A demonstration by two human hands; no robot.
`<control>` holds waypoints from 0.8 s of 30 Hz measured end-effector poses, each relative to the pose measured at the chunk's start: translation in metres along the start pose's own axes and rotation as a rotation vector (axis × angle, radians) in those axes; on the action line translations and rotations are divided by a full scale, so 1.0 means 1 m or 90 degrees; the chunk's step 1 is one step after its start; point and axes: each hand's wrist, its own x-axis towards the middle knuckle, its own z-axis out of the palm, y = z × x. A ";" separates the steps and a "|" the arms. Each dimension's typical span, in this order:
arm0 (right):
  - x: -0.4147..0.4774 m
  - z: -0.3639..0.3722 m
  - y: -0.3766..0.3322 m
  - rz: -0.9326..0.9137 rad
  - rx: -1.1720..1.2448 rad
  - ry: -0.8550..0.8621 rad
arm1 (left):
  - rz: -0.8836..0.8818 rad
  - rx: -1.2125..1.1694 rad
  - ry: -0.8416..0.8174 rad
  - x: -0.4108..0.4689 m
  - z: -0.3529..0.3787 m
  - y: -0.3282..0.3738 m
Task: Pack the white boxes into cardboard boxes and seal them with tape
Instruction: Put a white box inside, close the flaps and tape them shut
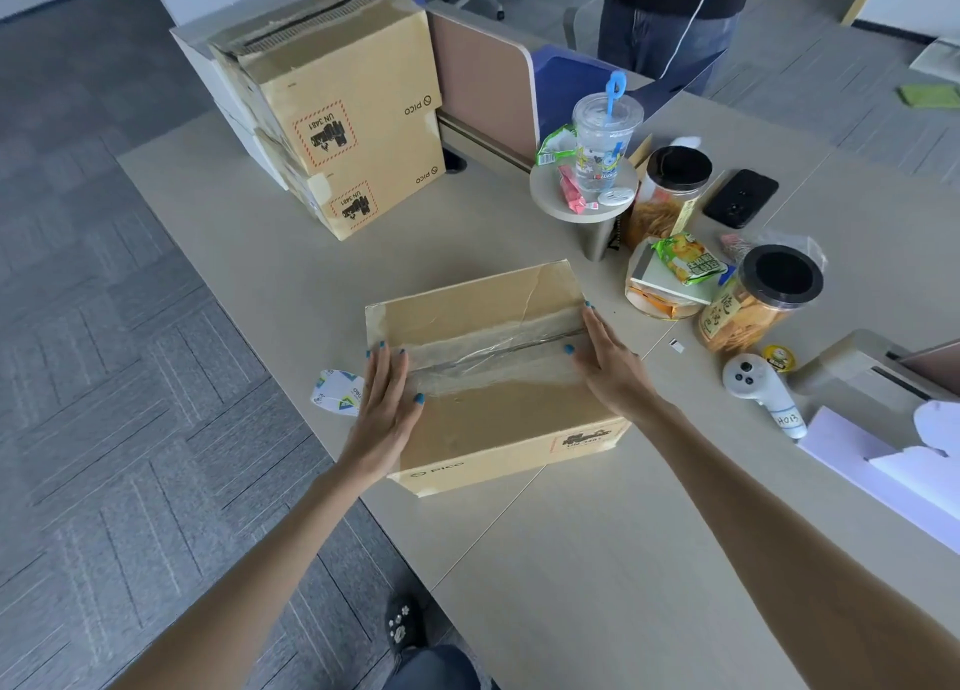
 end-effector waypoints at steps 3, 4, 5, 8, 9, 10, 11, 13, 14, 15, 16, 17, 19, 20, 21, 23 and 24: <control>-0.012 0.002 0.004 0.042 0.050 0.035 | 0.008 -0.006 -0.031 0.012 -0.004 0.009; -0.017 0.002 0.005 0.063 0.081 0.055 | 0.016 -0.014 -0.043 0.017 -0.006 0.011; -0.022 0.003 0.007 0.084 0.123 0.077 | 0.025 -0.033 -0.056 0.021 -0.008 0.015; -0.031 -0.003 0.014 0.143 0.350 0.118 | 0.026 -0.222 -0.021 0.028 -0.016 0.031; -0.032 -0.006 0.018 0.155 0.419 0.117 | 0.004 -0.280 0.018 0.030 -0.018 0.036; -0.032 -0.007 0.023 0.165 0.465 0.108 | -0.028 -0.322 0.057 0.032 -0.019 0.039; -0.032 -0.009 0.026 0.174 0.502 0.091 | -0.072 -0.356 0.085 0.033 -0.020 0.039; -0.033 -0.010 0.030 0.174 0.563 0.052 | -0.154 -0.426 0.088 0.032 -0.020 0.039; -0.035 -0.009 0.029 0.168 0.588 0.035 | -0.179 -0.456 0.076 0.030 -0.019 0.037; -0.037 -0.008 0.027 0.164 0.608 0.025 | -0.193 -0.470 0.063 0.027 -0.018 0.037; -0.038 -0.006 0.025 0.162 0.624 0.020 | -0.201 -0.469 0.051 0.024 -0.017 0.037; -0.040 -0.004 0.023 0.160 0.641 0.018 | -0.206 -0.465 0.042 0.022 -0.015 0.038; -0.042 -0.002 0.023 0.165 0.678 0.010 | -0.218 -0.476 0.042 0.018 -0.010 0.037; -0.042 -0.001 0.024 0.167 0.694 0.004 | -0.227 -0.488 0.048 0.017 -0.008 0.037; -0.042 -0.002 0.025 0.167 0.708 -0.004 | -0.237 -0.497 0.058 0.016 -0.007 0.037; -0.042 -0.001 0.026 0.164 0.722 -0.012 | -0.254 -0.512 0.075 0.015 -0.005 0.038; -0.042 -0.001 0.026 0.162 0.726 -0.014 | -0.259 -0.518 0.079 0.015 -0.005 0.039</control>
